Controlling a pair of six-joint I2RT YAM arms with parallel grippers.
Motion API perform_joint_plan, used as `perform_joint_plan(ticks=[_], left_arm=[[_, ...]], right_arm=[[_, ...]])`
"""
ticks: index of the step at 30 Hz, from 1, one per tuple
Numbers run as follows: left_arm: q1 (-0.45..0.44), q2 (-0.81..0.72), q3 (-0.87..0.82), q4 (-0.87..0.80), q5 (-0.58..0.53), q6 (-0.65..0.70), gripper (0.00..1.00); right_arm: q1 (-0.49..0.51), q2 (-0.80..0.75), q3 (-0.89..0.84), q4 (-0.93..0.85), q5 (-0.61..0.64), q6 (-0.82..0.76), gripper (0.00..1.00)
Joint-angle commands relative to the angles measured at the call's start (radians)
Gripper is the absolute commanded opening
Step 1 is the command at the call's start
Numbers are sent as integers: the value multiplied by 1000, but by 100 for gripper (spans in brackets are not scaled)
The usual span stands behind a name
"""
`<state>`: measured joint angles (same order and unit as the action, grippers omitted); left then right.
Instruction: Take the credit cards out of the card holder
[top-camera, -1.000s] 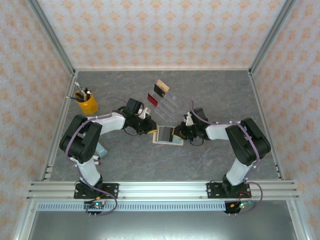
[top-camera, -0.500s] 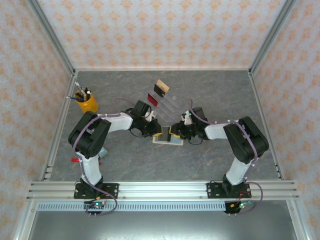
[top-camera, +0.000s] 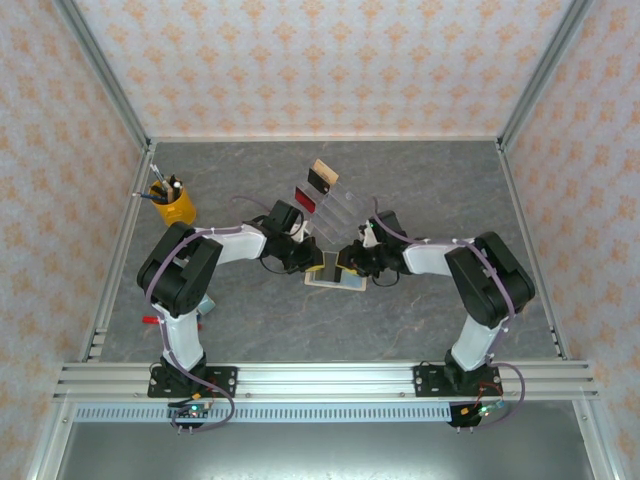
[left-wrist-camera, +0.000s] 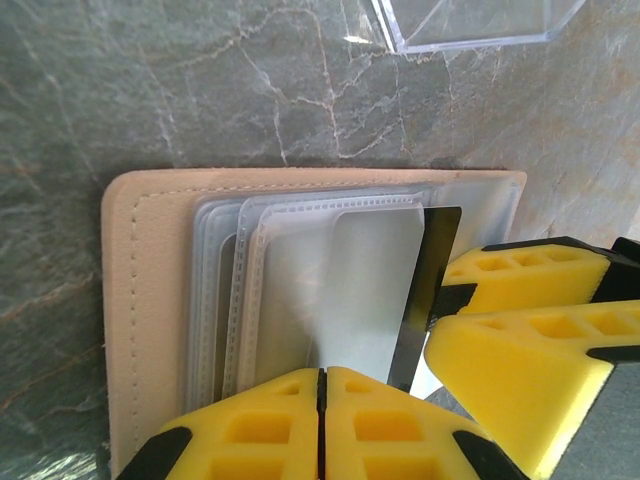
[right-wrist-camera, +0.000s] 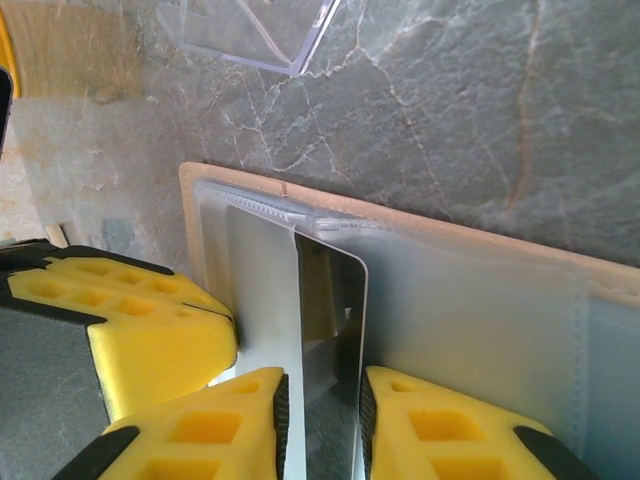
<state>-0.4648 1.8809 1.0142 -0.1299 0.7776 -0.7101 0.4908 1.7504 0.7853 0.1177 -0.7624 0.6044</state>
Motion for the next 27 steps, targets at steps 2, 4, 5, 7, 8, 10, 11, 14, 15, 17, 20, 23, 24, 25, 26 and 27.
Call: perform_joint_plan(ticks=[2,4,5,7,8,10,11,14,15,17,20,23,24,25,26,27], left_arm=[[0,22,-39,-70,-84,-12,8],[0,22,-41,-67,-84,-14,8],[0,23,-41,-64,-82,-17,8],[2,22,-40,-58,-78,-20,9],[2,23,-37,-59,-77,-20,10],[3,18,-26,-65,-77,-20,15],[5,11,-18,-73,-78,-20,18],[13,-9,2,-92,-74,-20,27],[16,-16,10,-96,-71,-20,29],[20,-37,20,-98,-59,-19,34],[25,-78,46,-128,-53,-5,41],[43,-145,55,-162,-75,5,51],[53,-171,57,-188,-88,15,54],[61,-193,57,-211,-104,26,57],[74,-221,57,-240,-126,37,60],[89,-251,55,-271,-151,48,64]], right_arm=[[26,58,7,-59,84,-9,25],[27,53,4,-54,97,1,18],[27,43,-1,-54,111,6,13],[26,16,-12,-69,153,11,3],[23,-2,-16,-88,178,12,0],[12,-42,-35,-108,203,10,0],[6,-64,-44,-121,215,7,0],[-17,-136,-68,-178,236,-21,0],[-21,-163,-72,-200,242,-35,0],[-24,-214,-73,-238,248,-63,0],[-24,-291,-47,-296,242,-118,0],[-24,-367,1,-362,252,-185,0],[-24,-391,21,-379,254,-208,0],[-24,-406,38,-389,253,-230,0],[-23,-418,61,-397,250,-255,0],[-21,-422,88,-408,252,-282,0]])
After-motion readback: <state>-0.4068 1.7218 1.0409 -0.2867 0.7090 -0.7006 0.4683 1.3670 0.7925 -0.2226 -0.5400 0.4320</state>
